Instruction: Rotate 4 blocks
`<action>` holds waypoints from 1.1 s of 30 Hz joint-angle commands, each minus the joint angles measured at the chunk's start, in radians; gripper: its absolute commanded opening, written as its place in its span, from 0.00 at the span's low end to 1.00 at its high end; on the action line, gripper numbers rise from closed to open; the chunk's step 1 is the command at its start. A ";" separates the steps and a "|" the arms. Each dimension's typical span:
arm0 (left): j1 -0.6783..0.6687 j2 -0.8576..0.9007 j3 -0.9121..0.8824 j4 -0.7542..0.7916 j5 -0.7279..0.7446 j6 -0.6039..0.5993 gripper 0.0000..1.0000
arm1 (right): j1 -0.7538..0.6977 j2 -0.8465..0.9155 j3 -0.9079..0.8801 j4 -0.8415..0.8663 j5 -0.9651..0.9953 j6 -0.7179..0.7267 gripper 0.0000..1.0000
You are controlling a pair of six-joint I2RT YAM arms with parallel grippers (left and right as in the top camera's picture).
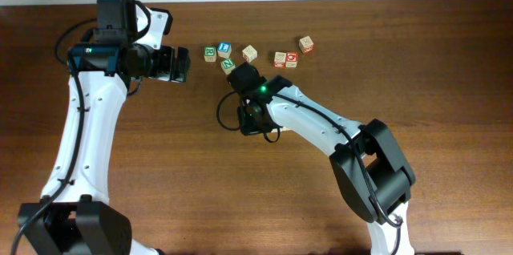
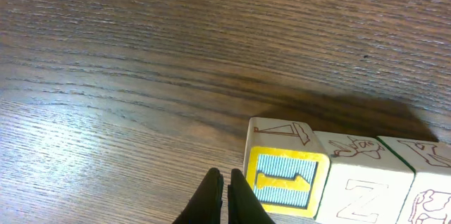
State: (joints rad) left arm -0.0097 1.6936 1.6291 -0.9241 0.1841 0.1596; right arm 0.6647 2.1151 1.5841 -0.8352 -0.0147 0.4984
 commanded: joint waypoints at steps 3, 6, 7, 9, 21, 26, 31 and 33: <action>0.003 0.003 0.021 0.002 0.011 -0.010 0.99 | -0.001 0.016 0.021 0.002 0.020 0.011 0.07; 0.003 0.003 0.021 0.002 0.011 -0.010 0.99 | -0.005 0.010 0.108 -0.015 0.020 -0.031 0.08; 0.003 0.003 0.021 0.002 0.011 -0.010 0.99 | -0.005 0.010 0.137 -0.025 0.020 -0.039 0.08; 0.003 0.003 0.021 0.002 0.011 -0.010 0.99 | -0.005 0.010 0.183 -0.032 0.050 -0.048 0.08; 0.003 0.003 0.021 0.002 0.011 -0.010 0.99 | -0.005 0.104 0.170 -0.033 0.151 -0.048 0.08; 0.003 0.003 0.021 0.002 0.011 -0.010 0.99 | -0.005 0.104 0.149 -0.050 0.150 -0.045 0.08; 0.003 0.003 0.021 0.002 0.011 -0.010 0.99 | -0.005 0.104 0.140 -0.051 0.150 -0.044 0.08; 0.003 0.003 0.021 0.002 0.011 -0.010 0.99 | -0.005 0.104 0.140 -0.063 0.151 -0.029 0.08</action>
State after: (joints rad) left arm -0.0097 1.6932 1.6291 -0.9241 0.1841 0.1596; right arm 0.6636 2.2116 1.7309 -0.8879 0.1135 0.4599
